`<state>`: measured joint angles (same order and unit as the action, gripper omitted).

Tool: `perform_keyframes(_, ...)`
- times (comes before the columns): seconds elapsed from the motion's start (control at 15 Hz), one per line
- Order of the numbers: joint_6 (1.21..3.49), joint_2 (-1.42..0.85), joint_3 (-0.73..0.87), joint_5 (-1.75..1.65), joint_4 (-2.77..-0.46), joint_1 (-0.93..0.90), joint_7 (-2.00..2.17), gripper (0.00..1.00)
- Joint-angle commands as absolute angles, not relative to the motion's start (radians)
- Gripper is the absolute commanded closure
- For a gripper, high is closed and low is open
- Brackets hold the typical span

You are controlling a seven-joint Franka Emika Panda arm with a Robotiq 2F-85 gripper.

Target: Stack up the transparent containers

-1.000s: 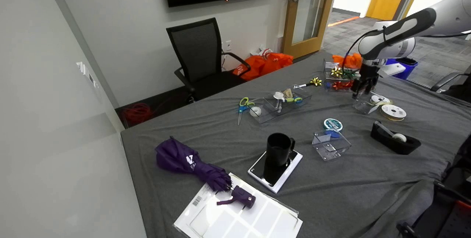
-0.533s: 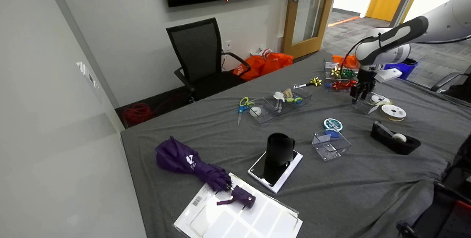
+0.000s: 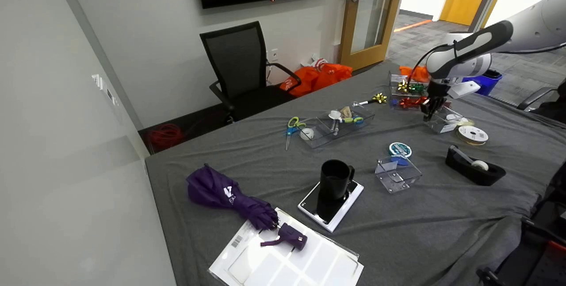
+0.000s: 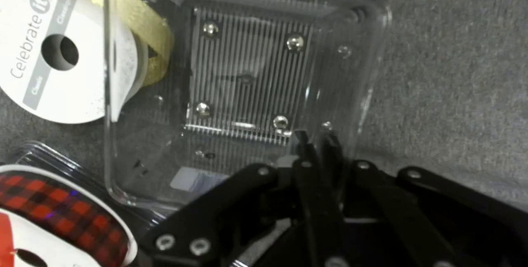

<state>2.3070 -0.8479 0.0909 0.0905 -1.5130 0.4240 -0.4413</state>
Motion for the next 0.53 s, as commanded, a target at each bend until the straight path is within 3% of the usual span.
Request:
perform_keyframes(0.0,2.366,-0.809,0.071,0.094,-1.550,0.441,-0.448,1.00)
perform_keyframes(0.47,2.397,-0.706,0.094,0.077,-1.652,0.387,-0.343,0.99)
